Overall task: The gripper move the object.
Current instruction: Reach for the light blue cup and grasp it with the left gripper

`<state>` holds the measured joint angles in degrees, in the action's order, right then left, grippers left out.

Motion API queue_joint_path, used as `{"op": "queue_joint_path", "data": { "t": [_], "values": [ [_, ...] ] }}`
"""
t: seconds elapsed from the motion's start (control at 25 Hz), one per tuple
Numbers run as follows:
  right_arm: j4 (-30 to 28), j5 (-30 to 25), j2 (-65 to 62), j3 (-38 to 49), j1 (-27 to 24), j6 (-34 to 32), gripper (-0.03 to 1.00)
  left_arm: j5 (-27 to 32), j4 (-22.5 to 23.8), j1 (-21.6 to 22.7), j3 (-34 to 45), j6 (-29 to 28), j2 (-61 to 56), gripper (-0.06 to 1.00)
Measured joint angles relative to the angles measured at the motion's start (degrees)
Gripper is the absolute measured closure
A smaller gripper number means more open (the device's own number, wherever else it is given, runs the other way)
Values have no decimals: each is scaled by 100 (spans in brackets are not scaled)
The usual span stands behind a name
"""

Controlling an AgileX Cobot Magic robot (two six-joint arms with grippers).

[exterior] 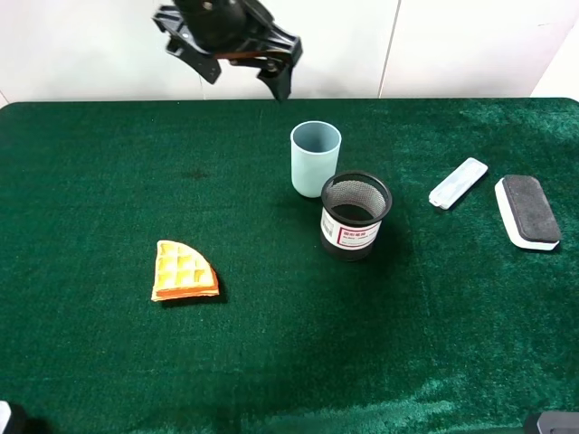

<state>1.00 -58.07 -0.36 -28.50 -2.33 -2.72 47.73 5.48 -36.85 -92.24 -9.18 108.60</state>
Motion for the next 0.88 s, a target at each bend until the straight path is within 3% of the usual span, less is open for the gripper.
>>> {"op": "queue_joint_path", "data": {
  "t": [0.28, 0.88],
  "values": [
    [0, 5, 0, 0, 0, 0, 27, 0, 19, -144, -576, -119, 687, 2],
    [0, 5, 0, 0, 0, 0, 27, -304, -108, -206, -701, -340, 1373, 2]
  ]
}}
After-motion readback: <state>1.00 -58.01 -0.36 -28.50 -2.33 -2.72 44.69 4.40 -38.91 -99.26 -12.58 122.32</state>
